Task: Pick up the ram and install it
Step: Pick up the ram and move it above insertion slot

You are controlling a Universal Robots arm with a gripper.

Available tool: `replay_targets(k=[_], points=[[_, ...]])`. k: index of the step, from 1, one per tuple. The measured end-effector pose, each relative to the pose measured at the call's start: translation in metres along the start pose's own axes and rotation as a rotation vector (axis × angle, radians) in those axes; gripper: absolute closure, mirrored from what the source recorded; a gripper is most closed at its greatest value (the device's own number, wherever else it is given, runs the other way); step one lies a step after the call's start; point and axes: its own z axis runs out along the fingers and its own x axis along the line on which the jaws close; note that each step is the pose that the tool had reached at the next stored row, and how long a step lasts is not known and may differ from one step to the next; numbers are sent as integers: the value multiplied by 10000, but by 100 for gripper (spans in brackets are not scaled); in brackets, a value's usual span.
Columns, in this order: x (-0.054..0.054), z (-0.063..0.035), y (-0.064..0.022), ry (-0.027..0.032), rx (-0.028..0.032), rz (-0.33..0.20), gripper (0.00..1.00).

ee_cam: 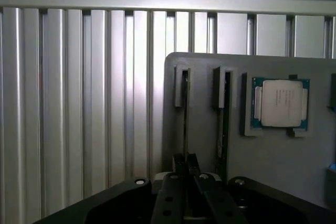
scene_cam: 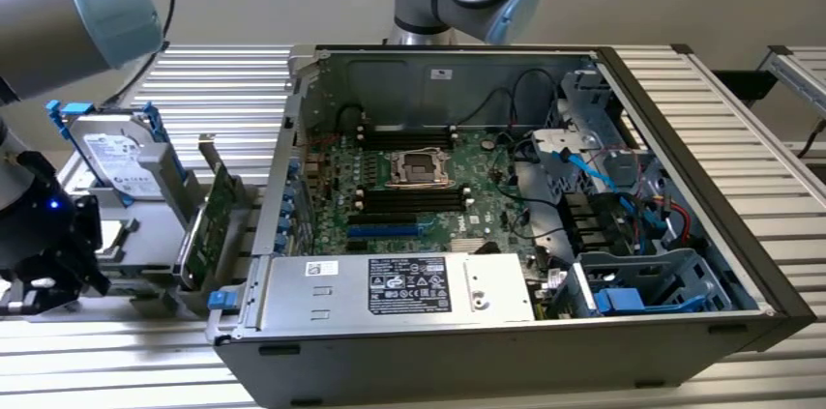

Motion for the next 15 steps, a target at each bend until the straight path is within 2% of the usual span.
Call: replay_targets(k=[9,11,15], points=[[-18,-411,10,1,-1,-4,87],[-23,-501,-19,0,-7,-5,87],[-32,-691,-139,1,-45,-13,87]])
